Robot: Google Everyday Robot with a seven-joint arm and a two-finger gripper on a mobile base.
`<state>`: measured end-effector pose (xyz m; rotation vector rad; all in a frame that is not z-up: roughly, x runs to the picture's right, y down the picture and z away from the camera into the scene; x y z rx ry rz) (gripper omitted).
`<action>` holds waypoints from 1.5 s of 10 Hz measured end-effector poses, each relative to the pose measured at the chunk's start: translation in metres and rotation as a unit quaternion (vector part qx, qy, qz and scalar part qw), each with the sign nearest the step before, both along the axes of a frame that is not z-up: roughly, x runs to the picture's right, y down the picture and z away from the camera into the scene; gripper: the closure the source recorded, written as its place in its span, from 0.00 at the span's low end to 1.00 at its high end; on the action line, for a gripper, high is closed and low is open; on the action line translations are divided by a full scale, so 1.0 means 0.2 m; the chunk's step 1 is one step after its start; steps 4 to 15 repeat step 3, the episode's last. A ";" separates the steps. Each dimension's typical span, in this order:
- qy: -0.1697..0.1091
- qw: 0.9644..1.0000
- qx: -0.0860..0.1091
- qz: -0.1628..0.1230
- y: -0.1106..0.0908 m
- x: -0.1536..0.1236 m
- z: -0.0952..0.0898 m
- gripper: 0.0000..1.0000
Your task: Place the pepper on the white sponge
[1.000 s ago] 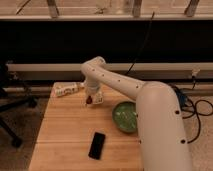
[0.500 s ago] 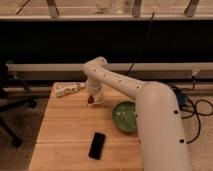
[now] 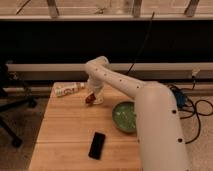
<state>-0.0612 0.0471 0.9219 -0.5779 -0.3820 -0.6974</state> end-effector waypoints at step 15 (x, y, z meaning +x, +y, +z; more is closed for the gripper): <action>0.007 1.000 0.014 0.012 -0.05 0.06 -0.01 0.20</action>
